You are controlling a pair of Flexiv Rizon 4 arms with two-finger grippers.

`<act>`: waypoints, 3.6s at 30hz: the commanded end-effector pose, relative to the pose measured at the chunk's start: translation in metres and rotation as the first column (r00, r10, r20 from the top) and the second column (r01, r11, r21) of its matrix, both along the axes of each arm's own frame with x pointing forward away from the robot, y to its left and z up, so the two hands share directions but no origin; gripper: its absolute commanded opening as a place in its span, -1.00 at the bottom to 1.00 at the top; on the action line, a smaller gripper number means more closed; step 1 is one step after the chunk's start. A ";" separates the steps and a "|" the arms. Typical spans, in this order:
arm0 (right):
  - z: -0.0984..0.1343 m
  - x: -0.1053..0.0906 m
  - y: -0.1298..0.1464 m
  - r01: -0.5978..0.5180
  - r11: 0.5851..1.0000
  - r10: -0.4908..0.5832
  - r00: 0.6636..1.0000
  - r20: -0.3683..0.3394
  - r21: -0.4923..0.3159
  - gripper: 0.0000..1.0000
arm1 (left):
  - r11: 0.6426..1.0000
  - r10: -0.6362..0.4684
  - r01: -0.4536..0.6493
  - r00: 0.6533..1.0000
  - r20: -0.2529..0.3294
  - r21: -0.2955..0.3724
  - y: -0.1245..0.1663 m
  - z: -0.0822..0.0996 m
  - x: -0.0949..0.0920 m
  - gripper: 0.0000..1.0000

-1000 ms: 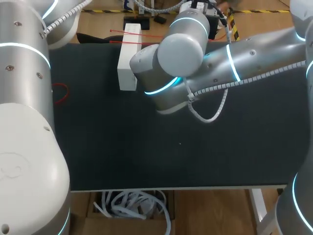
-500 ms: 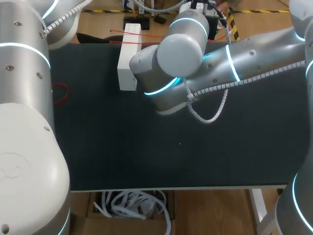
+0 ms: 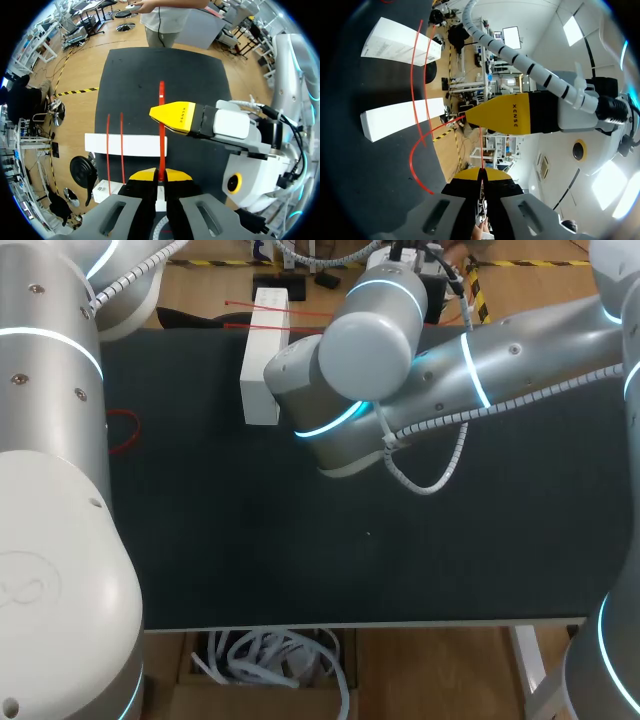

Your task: Grab the tape and strap the tape.

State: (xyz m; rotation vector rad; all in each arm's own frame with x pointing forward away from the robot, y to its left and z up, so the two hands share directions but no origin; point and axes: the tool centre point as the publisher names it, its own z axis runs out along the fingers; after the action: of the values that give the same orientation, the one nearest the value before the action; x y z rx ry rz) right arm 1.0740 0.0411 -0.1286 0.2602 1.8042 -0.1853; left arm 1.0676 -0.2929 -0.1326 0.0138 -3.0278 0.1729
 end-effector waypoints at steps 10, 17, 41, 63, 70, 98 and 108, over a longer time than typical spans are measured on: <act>0.003 -0.001 0.000 0.016 1.000 -0.016 1.000 0.000 0.006 -1.00 | 1.000 0.000 0.000 1.000 -0.005 0.006 -0.001 0.002 0.002 -1.00; 0.003 0.001 0.003 0.018 1.000 -0.018 1.000 0.006 0.010 -1.00 | 1.000 0.000 0.000 1.000 -0.005 0.006 -0.001 0.002 0.002 -1.00; 0.002 0.001 0.010 -0.009 1.000 0.008 1.000 -0.005 -0.003 -1.00 | 1.000 0.000 0.000 1.000 -0.005 0.006 -0.001 0.002 0.002 -1.00; 0.005 0.003 0.003 0.007 1.000 -0.007 1.000 0.005 -0.012 -1.00 | 1.000 0.000 0.000 1.000 -0.005 0.006 -0.001 0.002 0.002 -1.00; 0.002 0.001 0.005 0.002 1.000 -0.002 1.000 -0.004 -0.015 -1.00 | 1.000 0.000 0.000 1.000 -0.005 0.006 -0.001 0.002 0.002 -1.00; 0.002 0.003 0.007 -0.003 1.000 0.003 1.000 -0.006 -0.029 -1.00 | 1.000 0.000 0.000 1.000 -0.005 0.006 -0.001 0.002 0.002 -1.00; 0.002 0.002 0.013 -0.019 0.999 0.019 1.000 -0.009 -0.031 -1.00 | 1.000 0.000 0.000 1.000 -0.005 0.006 -0.001 0.002 0.002 -1.00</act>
State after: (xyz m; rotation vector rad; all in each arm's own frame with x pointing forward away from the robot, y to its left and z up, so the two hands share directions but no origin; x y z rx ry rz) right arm 1.0771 0.0533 -0.1286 0.2236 1.8035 -0.1995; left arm 1.0676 -0.2928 -0.1326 0.0138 -3.0279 0.1726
